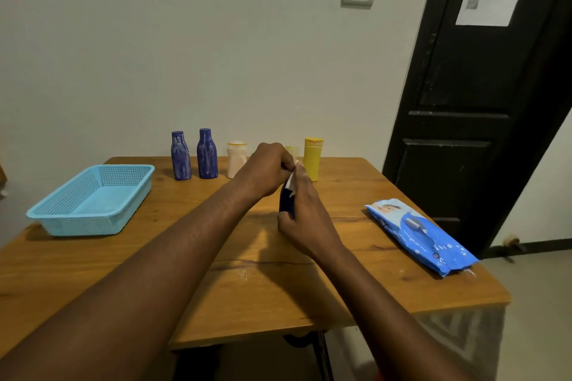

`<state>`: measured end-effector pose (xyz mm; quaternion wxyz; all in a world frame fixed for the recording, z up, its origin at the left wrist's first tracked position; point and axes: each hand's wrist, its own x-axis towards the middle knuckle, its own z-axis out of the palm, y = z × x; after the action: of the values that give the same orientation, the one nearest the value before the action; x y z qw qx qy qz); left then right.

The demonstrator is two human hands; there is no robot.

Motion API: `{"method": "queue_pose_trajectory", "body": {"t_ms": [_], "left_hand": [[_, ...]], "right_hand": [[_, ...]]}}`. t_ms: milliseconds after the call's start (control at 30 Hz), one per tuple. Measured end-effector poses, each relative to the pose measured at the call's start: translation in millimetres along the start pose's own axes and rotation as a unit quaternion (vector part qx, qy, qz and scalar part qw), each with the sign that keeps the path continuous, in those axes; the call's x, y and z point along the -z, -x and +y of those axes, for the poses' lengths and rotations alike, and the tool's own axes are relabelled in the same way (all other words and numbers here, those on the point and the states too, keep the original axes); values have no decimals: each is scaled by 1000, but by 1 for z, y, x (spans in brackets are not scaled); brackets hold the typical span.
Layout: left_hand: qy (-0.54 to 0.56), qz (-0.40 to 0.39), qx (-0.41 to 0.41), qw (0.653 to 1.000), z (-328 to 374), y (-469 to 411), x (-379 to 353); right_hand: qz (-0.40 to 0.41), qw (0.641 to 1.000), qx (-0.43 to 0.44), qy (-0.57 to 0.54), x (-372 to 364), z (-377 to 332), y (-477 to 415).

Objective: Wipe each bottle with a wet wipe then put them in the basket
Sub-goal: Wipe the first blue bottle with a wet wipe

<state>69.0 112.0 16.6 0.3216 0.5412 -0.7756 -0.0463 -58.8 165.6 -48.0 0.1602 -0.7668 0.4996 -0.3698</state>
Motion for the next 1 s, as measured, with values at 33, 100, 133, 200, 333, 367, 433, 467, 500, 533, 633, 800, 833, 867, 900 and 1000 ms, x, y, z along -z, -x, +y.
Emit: {"method": "queue_pose_trajectory", "body": {"t_ms": [33,100,133,200,333,367,433,467,500,533,633,800,833,867,900,1000], "left_hand": [[1,-2,-5,1000,1,0,0],[6,-12,-9,1000,3,-1,-1],[10,-18,-7,1000,3,-1,-1],[11,-21,0,1000,3,-1,-1],[10,-15,20,1000,1,-2,-1],[8,-16,19,1000,2,-2,-2],[3,-16,17,1000,4,-2,-2],[3,-15,18,1000,4,-2,-3],[6,-14,20,1000,4,-2,-3],[11,-14,22,1000,3,-2,-3],[14,-18,25,999,3,-1,-3],[8,-15,25,1000,4,-2,-3],[7,-13,25,1000,4,-2,-3],[4,-11,25,1000,4,-2,-3],[-1,-10,26,1000,5,-2,-3],[-11,-15,26,1000,5,-3,-2]], "right_hand": [[-1,1000,0,1,1,0,1],[-10,1000,-14,-9,5,2,-8],[-20,999,-26,-21,8,2,-16],[-40,995,-60,-74,11,5,-31],[-25,980,-99,-172,7,12,-35],[-12,975,-106,-193,3,14,-31],[-4,965,-115,-234,-5,20,-23],[-8,962,-123,-243,-10,24,-18],[-15,959,-135,-247,-16,26,-13],[-23,957,-149,-249,-20,29,-8],[-48,956,-183,-225,-32,36,4],[-29,951,-177,-252,-20,27,-9],[-17,952,-168,-255,-17,25,-15],[-8,952,-160,-259,-14,22,-20],[-2,951,-157,-265,-14,19,-24],[-2,948,-162,-275,-21,18,-28]]}}
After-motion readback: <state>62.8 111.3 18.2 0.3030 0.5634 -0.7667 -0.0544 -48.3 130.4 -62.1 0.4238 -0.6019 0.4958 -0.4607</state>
